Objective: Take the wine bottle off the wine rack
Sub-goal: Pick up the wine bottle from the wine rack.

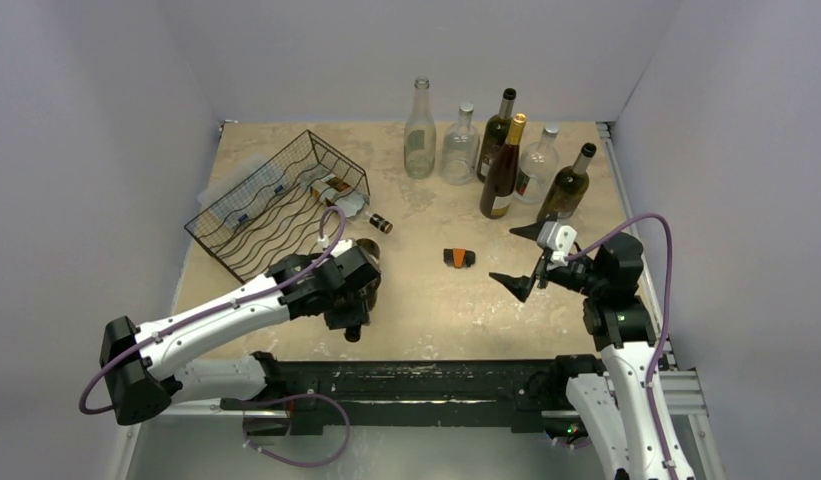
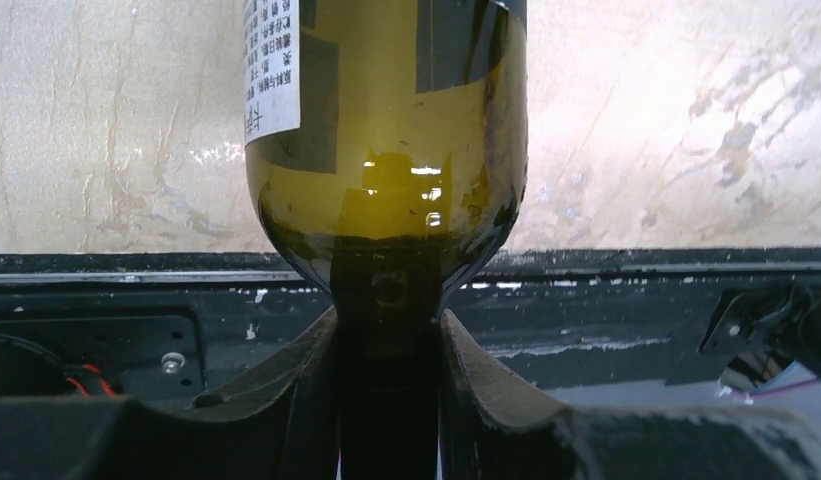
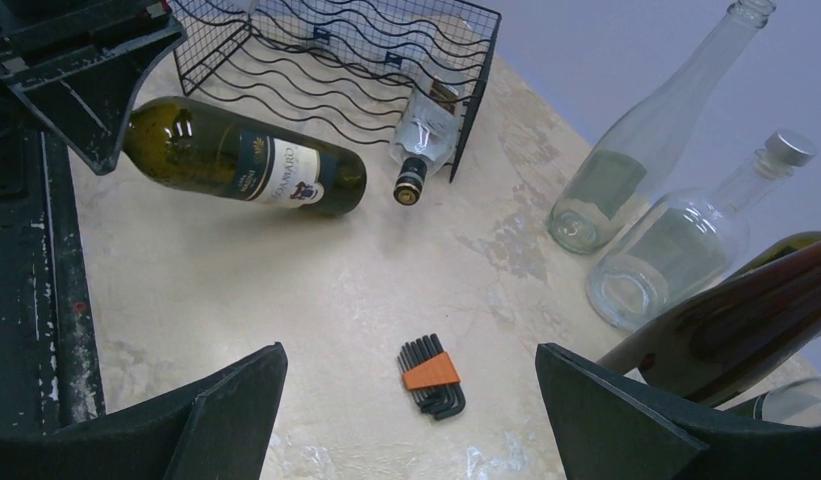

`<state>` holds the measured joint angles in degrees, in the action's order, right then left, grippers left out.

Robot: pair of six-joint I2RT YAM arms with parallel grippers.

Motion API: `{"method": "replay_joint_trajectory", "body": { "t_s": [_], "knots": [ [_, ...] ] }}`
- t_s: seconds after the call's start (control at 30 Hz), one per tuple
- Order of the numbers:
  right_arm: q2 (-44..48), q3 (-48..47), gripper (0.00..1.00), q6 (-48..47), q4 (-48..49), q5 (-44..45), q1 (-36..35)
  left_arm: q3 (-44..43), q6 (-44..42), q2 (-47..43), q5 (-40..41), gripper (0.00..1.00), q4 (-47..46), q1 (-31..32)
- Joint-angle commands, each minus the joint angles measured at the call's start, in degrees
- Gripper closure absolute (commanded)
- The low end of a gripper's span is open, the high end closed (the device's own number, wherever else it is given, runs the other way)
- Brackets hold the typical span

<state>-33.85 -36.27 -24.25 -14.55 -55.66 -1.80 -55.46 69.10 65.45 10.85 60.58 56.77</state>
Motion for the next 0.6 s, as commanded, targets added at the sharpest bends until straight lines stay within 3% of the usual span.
{"method": "replay_joint_trajectory", "body": {
  "t_s": [0.0,0.2,0.57],
  "knots": [
    [-0.32,-0.29,0.01,-4.13,-1.15,-1.17,0.31,-4.47,-8.48,-2.42,-3.93,1.00,1.15,0.36],
    [-1.46,-0.89,0.01,-8.73,-4.01,-3.34,0.31,-5.97,-16.07,-1.89,-7.93,1.00,1.01,0.40],
    [-7.47,-4.02,0.01,-28.06,-15.63,-11.66,-3.19,-5.72,-31.17,-2.01,-16.93,1.00,-1.99,0.38]
  ]
}}
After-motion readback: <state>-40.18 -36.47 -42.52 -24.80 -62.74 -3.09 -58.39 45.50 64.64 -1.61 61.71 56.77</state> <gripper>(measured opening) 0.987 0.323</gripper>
